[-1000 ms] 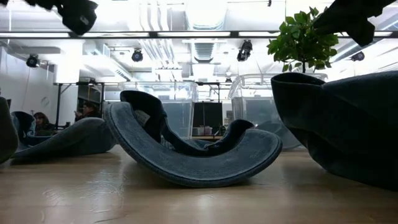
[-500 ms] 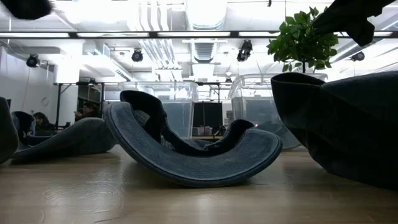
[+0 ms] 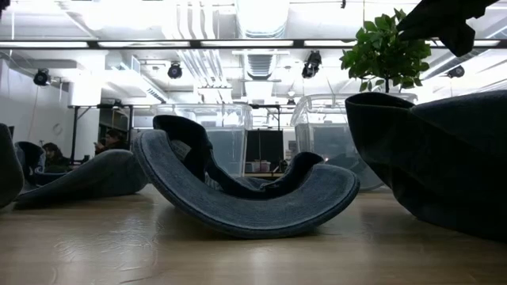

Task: Pick & Place hat
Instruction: Put the green cap into the right transparent bin

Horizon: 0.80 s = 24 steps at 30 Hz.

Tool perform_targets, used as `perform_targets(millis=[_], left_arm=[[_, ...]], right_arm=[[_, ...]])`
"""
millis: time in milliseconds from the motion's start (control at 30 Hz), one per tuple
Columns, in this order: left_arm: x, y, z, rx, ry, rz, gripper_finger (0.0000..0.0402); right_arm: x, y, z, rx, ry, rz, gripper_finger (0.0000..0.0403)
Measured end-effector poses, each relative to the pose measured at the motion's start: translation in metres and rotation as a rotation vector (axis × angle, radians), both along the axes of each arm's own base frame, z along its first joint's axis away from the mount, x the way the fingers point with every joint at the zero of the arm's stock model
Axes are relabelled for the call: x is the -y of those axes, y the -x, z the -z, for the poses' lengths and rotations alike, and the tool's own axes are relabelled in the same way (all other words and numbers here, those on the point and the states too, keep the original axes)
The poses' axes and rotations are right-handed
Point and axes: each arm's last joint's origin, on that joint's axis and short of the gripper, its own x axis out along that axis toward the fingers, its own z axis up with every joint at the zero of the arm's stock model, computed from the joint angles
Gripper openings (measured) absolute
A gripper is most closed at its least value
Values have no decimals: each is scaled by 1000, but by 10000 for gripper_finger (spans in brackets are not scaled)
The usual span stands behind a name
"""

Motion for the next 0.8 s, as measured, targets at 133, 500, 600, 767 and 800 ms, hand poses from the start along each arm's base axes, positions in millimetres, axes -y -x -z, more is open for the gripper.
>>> perform_targets(millis=[133,500,600,767,800], left_arm=[[4,11,16,-161,50,-177,187],[17,18,28,-255,200,-367,187],[16,18,30,-244,189,-383,187],[15,18,33,-259,187,-402,187],[15,18,34,-259,183,-401,187]], right_arm=[[0,0,0,3,-2,0,86],[0,0,-1,7,-4,0,86],[0,0,-1,7,-4,-1,86],[0,0,-1,4,5,-5,86],[0,0,-1,5,4,-5,86]])
